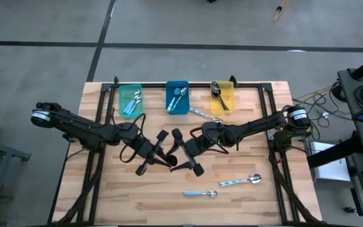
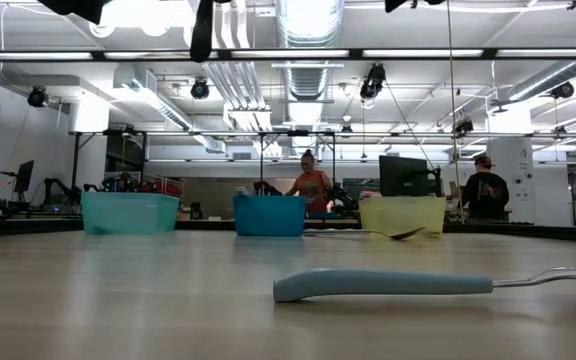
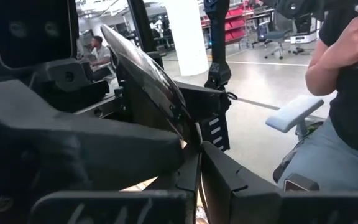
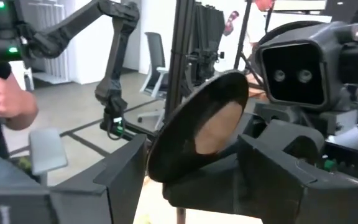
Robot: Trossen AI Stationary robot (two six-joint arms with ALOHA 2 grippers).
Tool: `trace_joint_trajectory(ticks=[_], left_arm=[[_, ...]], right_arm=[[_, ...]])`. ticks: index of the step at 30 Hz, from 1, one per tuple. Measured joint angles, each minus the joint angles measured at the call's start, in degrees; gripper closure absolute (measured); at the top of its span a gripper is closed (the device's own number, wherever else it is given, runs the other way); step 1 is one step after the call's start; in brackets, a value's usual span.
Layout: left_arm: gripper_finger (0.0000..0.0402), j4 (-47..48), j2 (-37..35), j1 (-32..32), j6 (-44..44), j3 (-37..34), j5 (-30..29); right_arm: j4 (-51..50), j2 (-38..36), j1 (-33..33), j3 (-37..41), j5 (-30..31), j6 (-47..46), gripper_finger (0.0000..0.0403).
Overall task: Sort silverware by color (type)
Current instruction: Put the black spoon into the yellow bin
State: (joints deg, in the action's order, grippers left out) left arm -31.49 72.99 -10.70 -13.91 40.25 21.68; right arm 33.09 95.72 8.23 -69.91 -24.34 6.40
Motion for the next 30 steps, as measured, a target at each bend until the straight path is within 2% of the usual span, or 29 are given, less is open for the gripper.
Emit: trace_joint_trajectory(ticks=[8,13,18,26,30], left_arm=[[0.0401,-0.2,0.0,0.0,0.0,0.0,-0.9],[0.0401,0.2,0.0,0.0,-0.1,0.0,-5.2],[0.04,0.6,0.0,0.0,-0.1,0.0,-6.3],[0.0397,1.1,0.0,0.0,0.1,0.1,-6.5],[0.0375,1.5,-0.1,0.0,1.3,0.2,-9.4]], right_arm=[[0.0,0.0,0.0,0.0,-1.2,0.0,0.023],[0.0,0.0,-0.1,0.0,-0.9,-2.0,0.0303],[-0.2,0.0,0.0,0.0,-1.2,-2.8,0.0382],[-0.5,-0.3,0.0,0.0,-1.2,-4.6,0.0388],[-2.3,-1.6,-0.1,0.0,-0.8,-4.9,0.0389]])
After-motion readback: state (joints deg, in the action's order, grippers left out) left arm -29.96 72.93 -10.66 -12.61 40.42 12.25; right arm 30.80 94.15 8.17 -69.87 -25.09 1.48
